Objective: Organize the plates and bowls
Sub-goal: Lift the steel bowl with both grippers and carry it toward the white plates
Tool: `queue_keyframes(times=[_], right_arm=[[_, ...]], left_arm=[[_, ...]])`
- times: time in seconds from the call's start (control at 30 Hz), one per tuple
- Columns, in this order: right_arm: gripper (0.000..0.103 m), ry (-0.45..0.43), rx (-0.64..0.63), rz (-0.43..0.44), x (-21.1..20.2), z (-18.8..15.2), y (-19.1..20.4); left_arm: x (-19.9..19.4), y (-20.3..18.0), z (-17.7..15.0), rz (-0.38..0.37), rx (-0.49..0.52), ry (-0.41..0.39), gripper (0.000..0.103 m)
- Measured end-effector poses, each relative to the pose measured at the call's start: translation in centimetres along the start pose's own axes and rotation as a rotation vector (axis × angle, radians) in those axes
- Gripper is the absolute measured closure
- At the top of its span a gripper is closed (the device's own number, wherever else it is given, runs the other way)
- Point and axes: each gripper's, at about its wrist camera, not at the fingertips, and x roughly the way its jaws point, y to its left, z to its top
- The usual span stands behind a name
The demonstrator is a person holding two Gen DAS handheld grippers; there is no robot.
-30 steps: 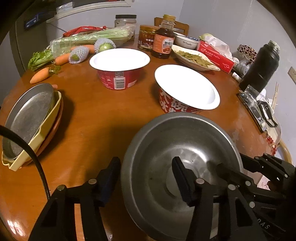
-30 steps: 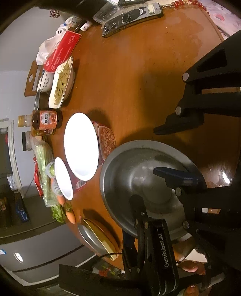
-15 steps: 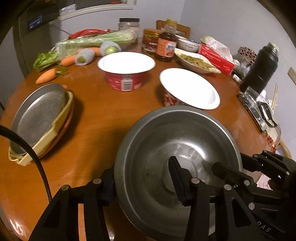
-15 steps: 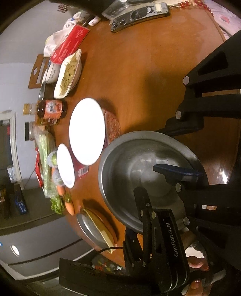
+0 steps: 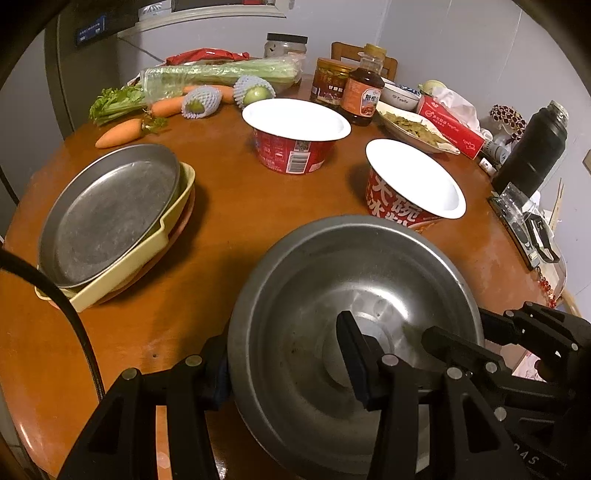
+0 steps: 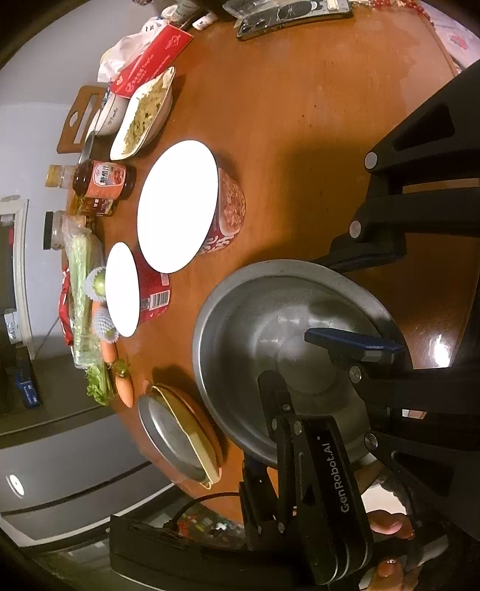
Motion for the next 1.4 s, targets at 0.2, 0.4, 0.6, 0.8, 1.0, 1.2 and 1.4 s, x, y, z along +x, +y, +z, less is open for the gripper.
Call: queue_keyframes(times=[0.2,0.4,0.6,0.8,1.0,1.2,1.4], right_arm=[[0.072,0.019,0.008,-0.010,0.7,0.1,-0.2],[0.072,0.025,0.002,-0.018,1.0,0.3,-0.1],[0.072,0.023,0.010,-0.020,1.1,0.5,-0.5],[0.071,0.032,0.012,-0.009,1.3,0.6,-0.5],[0.070,0.044,0.017,-0.002,1.5,0.9,-0.6],[0.067,0.048,0.023,0.004,1.5,1.0,-0.9],[0.066,0.031,0.035,0.005,1.1,1.3,-1.1]], left_arm=[[0.2,0.0,0.1,0.000,0.001,-0.003,0.053],[0.7,-0.1,0.4,0.008,0.003,-0.004,0.053],[0.9,-0.5,0.6,0.028,0.032,-0.008,0.052],[1.1,-0.6,0.6,0.036,0.042,-0.006,0.052],[1.1,-0.6,0.7,0.034,0.046,-0.002,0.052],[0.8,-0.8,0.8,0.026,0.051,-0.007,0.052],[0.3,-0.9,1.0,0.036,0.060,-0.016,0.052]])
